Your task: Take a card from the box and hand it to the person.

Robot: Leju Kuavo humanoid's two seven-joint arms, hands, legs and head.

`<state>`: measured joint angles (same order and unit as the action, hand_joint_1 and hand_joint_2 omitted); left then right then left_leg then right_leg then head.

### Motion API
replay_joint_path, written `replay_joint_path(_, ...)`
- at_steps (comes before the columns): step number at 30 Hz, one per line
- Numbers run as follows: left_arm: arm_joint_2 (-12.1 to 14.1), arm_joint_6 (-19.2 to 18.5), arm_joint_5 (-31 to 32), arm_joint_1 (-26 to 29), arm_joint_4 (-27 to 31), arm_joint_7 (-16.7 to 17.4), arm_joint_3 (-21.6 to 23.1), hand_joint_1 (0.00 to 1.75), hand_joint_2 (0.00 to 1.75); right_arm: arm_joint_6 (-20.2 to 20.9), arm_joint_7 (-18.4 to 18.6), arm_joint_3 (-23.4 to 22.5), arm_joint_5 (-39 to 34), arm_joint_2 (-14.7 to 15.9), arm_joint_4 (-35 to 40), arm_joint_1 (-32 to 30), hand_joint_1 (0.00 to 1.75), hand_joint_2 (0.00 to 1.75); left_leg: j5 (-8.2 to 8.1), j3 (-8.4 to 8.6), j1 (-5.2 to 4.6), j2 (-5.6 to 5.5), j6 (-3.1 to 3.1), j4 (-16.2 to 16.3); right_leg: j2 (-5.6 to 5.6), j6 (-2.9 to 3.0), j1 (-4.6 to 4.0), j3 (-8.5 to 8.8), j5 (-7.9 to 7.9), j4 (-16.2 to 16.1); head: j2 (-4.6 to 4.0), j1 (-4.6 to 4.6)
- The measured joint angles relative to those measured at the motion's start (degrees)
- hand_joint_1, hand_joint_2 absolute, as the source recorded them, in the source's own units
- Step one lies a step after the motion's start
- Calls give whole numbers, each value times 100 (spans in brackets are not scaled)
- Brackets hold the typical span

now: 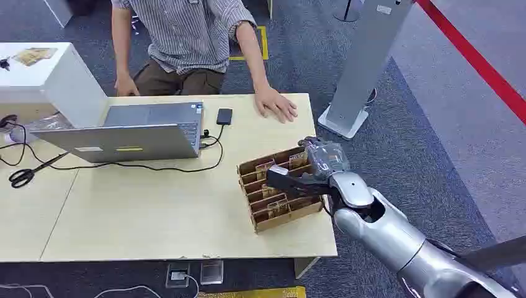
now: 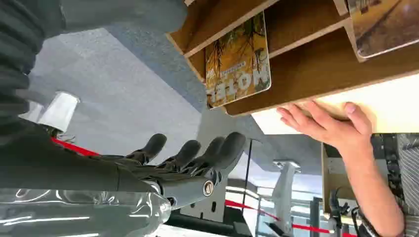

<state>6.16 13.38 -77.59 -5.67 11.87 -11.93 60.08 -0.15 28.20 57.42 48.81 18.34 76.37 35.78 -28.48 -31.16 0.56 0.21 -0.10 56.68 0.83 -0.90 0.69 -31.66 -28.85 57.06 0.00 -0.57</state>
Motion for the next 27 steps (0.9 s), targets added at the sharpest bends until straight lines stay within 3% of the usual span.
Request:
replay_joint_path(13, 0, 39, 0, -2, 0, -24, 0, 0, 0, 7, -79, 0, -37, -15, -133, 0, 45, 175, 0, 0, 0, 0, 0, 0, 0, 0, 0, 0, 0, 0, 2, 2)
replay_joint_path(19, 0, 39, 0, -2, 0, -24, 0, 0, 0, 0, -111, 0, -50, -48, -179, 2, 75, 175, 0, 0, 0, 0, 0, 0, 0, 0, 0, 0, 0, 0, 2, 0)
replay_joint_path(27, 0, 39, 0, -2, 0, -24, 0, 0, 0, -26, -127, 0, -63, -63, -214, 9, 89, 175, 0, -1, 0, -1, 0, 0, 0, 0, 0, 0, 0, 0, 0, 2)
